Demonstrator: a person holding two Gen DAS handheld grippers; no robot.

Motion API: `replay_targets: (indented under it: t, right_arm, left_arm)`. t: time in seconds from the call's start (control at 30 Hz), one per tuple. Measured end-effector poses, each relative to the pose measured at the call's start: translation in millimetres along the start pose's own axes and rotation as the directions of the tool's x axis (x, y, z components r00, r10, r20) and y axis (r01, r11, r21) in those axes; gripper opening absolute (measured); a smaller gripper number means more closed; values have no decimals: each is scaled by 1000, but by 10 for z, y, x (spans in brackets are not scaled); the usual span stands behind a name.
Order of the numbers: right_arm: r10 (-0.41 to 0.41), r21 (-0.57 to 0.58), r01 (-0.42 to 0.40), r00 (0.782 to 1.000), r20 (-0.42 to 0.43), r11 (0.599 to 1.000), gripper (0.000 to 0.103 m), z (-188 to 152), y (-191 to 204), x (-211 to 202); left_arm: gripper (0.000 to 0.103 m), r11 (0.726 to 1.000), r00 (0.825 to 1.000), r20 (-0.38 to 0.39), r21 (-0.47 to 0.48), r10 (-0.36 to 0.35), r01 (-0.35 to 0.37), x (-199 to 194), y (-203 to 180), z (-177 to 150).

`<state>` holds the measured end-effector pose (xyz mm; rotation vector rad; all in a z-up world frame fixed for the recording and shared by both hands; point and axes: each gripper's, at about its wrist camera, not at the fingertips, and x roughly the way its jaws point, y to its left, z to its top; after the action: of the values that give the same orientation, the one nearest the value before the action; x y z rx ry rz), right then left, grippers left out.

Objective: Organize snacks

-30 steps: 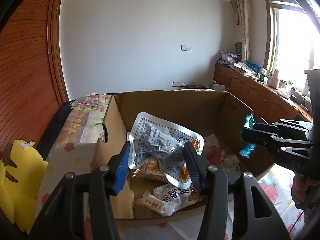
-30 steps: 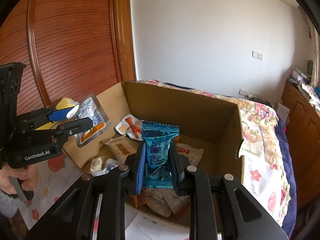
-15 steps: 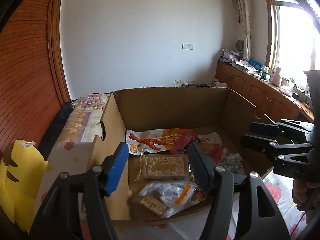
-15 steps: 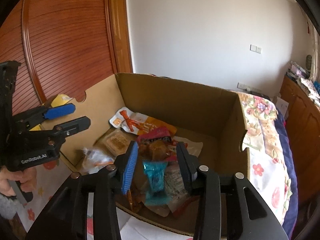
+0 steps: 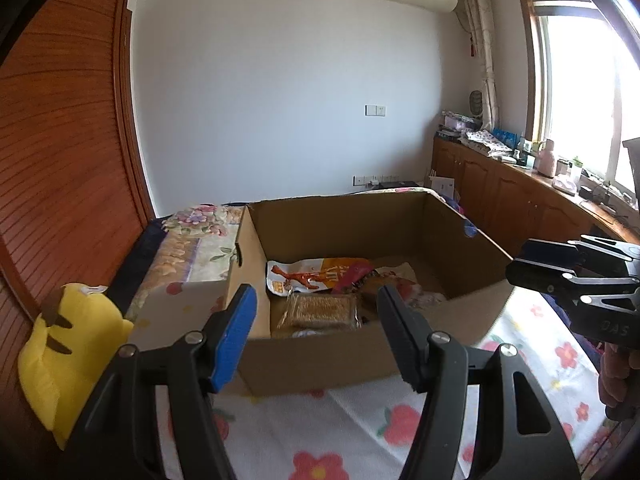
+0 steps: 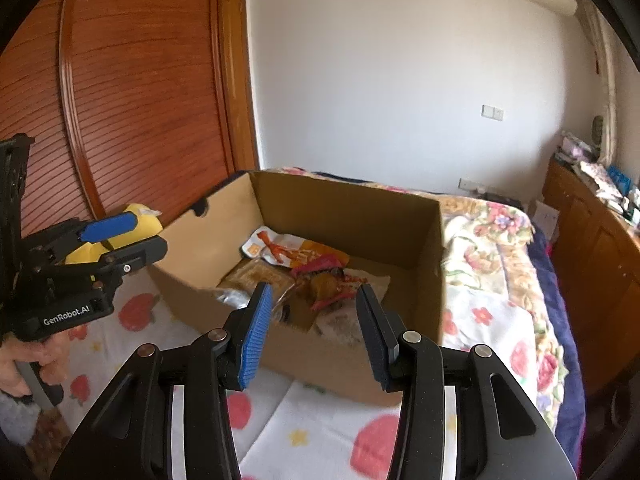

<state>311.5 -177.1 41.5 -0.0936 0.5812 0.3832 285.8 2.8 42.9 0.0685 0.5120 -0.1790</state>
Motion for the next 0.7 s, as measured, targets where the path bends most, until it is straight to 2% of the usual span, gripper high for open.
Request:
replay_targets:
  t: [0.47, 0.7]
  right_arm:
    - [-50, 36, 48, 997, 54, 998, 46, -485, 411, -1003]
    - [-92, 62, 87, 993, 81, 994, 57, -750, 509, -1324]
  left_arm:
    - [64, 999, 998, 57, 21, 23, -24, -1067, -229, -438]
    - [71, 999, 996, 71, 6, 50, -51, -1418, -336, -733]
